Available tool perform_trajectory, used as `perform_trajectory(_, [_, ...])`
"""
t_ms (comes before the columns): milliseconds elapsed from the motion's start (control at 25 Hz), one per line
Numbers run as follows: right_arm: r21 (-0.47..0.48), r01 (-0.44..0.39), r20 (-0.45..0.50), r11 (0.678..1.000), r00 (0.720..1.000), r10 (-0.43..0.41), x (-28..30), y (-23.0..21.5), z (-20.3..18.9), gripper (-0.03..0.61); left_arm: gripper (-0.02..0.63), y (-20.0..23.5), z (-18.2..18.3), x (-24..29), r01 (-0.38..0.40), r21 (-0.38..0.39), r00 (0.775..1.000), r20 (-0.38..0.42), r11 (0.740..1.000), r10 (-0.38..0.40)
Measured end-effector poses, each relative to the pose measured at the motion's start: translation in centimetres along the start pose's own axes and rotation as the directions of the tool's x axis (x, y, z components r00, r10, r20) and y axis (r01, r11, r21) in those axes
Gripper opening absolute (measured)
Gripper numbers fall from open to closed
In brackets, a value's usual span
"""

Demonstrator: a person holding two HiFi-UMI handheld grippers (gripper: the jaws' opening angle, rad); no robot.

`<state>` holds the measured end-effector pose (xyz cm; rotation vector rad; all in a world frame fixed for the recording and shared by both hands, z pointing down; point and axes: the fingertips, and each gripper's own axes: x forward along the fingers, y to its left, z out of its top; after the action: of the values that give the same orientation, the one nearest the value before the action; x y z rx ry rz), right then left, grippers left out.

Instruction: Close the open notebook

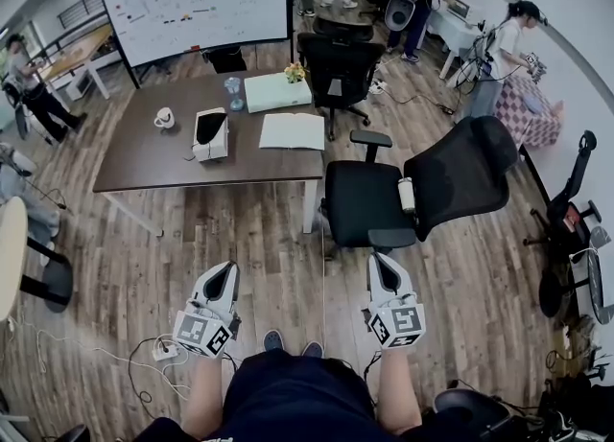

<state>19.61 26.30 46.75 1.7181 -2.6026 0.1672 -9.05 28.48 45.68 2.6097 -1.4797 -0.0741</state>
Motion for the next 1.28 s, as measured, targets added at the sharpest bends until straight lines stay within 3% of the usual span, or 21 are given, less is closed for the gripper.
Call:
perform_trajectory(280, [0.036, -0.018, 0.006, 0.999, 1.000, 0.018, -1.0, -0.5, -0.9, 0.009, -0.004, -2.5, -0.5, -0.9, 0.033, 0.039, 0.999, -0.006, 0.999, -0.033])
perform_trajectory(480, [0.049, -0.025, 0.004, 0.998, 1.000, 0.025, -1.3, -0.4, -1.2, 0.009, -0.003, -2.6, -0.7, -1.4, 0.042, -0.014, 0.999, 0.013, 0.999, -0.042])
perform_trajectory(760, [0.037, -0.020, 0.013, 0.999, 1.000, 0.020, 0.7, -0.2, -1.0, 0.011, -0.002, -0.3, -1.6, 0.1, 0.014, 0.001, 0.999, -0.037, 1.000, -0.014])
perform_trajectory(1040, [0.003, -0.012, 0.006, 1.000, 1.000, 0.012, 3.7, -0.4, -0.4, 0.011, -0.002, 2.1, 0.1, 3.3, 0.028, -0.005, 1.000, 0.013, 1.000, -0.028])
perform_trajectory(1200, [-0.010, 0.011, 0.002, 1.000, 1.000, -0.011, 6.0, -1.1, 0.1, 0.011, 0.017, 3.0, 0.3, 5.1, 0.044, 0.015, 0.999, 0.004, 0.999, -0.045])
perform_trajectory(1280, [-0.004, 0.008, -0.004, 1.000, 1.000, -0.008, 7.0, -1.2, 0.1, 0.011, -0.005, 3.7, 0.2, 5.6, 0.039, 0.030, 0.999, -0.001, 0.999, -0.039])
